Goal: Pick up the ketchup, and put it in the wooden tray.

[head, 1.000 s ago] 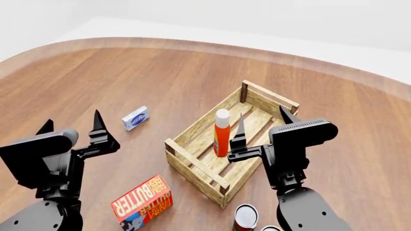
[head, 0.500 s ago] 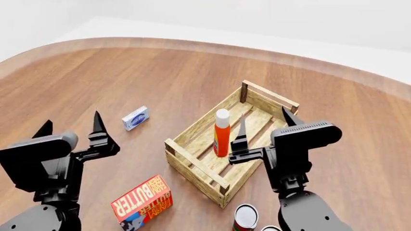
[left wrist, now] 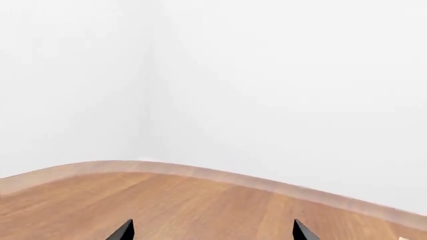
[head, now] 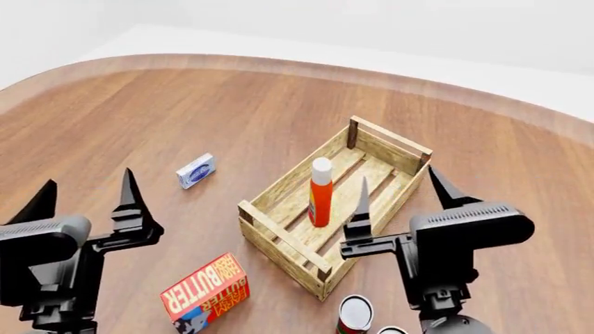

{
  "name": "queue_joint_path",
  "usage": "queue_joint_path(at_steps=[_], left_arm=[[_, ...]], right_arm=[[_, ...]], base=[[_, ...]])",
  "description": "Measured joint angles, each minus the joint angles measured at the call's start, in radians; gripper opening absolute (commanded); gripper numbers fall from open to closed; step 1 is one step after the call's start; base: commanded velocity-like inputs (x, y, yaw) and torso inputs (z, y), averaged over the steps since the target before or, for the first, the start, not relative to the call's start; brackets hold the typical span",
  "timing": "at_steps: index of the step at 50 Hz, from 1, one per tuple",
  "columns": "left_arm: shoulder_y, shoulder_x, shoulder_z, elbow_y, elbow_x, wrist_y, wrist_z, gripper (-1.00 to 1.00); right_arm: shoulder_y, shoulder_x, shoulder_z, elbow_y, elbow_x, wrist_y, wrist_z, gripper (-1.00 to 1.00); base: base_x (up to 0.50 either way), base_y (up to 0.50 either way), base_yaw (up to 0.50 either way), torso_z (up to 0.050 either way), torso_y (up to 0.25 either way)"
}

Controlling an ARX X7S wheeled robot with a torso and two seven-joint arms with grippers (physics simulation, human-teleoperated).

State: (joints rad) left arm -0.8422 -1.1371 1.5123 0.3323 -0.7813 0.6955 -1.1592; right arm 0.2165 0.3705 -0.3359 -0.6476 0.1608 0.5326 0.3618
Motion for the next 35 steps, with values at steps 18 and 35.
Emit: queue_joint_path(at_steps=[18, 35], left_arm=[[0.033, -0.086, -0.005, 0.097, 0.098, 0.014, -0.057, 1.0], [0.043, -0.104, -0.012, 0.115, 0.117, 0.016, -0.066, 1.0]], right_arm=[[-0.097, 0.037, -0.004, -0.187, -0.035, 0.072, 0.064, 1.0], [-0.122, 0.051, -0.001, -0.244, -0.038, 0.098, 0.082, 1.0]], base=[[0.0, 0.0, 0.0, 0.0, 0.0], [0.0, 0.0, 0.0, 0.0, 0.0]])
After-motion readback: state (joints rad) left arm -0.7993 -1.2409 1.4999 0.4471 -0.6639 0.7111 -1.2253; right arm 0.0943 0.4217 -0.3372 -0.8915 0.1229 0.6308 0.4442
